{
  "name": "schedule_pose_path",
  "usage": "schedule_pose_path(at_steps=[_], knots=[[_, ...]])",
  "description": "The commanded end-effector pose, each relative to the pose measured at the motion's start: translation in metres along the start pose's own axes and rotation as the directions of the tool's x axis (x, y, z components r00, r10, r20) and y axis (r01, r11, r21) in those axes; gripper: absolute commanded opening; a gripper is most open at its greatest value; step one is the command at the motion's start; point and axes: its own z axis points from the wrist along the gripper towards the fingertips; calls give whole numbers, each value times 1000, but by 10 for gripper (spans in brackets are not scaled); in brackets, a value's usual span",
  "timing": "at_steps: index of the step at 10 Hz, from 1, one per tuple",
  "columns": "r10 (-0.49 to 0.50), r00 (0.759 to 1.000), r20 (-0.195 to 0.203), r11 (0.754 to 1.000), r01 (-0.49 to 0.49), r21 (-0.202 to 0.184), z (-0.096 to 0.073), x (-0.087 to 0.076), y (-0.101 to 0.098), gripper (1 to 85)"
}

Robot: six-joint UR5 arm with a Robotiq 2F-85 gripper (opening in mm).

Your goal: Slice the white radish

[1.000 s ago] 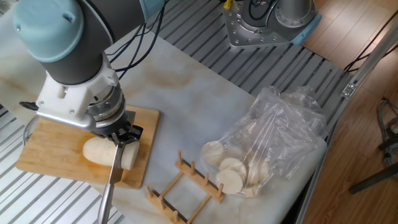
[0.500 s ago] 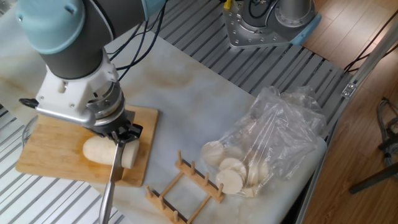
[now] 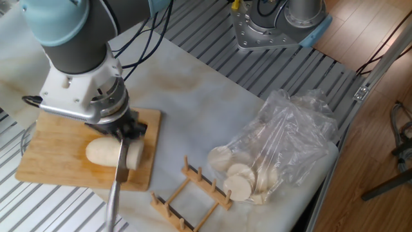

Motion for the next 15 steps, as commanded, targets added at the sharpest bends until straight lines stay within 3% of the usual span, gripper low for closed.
schedule_pose_path(at_steps=[1, 3, 5, 8, 11, 15], knots=[[-6, 1000, 11, 999, 6, -38, 0, 2, 5, 170], [-18, 1000, 12, 999, 19, -41, 6, 2, 3, 240], [-21, 1000, -14, 998, 20, -58, 2, 6, 6, 333], [-5, 998, -66, 999, 2, -45, -7, 3, 5, 340], [28, 991, -132, 1000, -29, -2, -18, -6, 4, 340], [68, 974, -216, 997, -59, 48, -8, -12, 6, 323]])
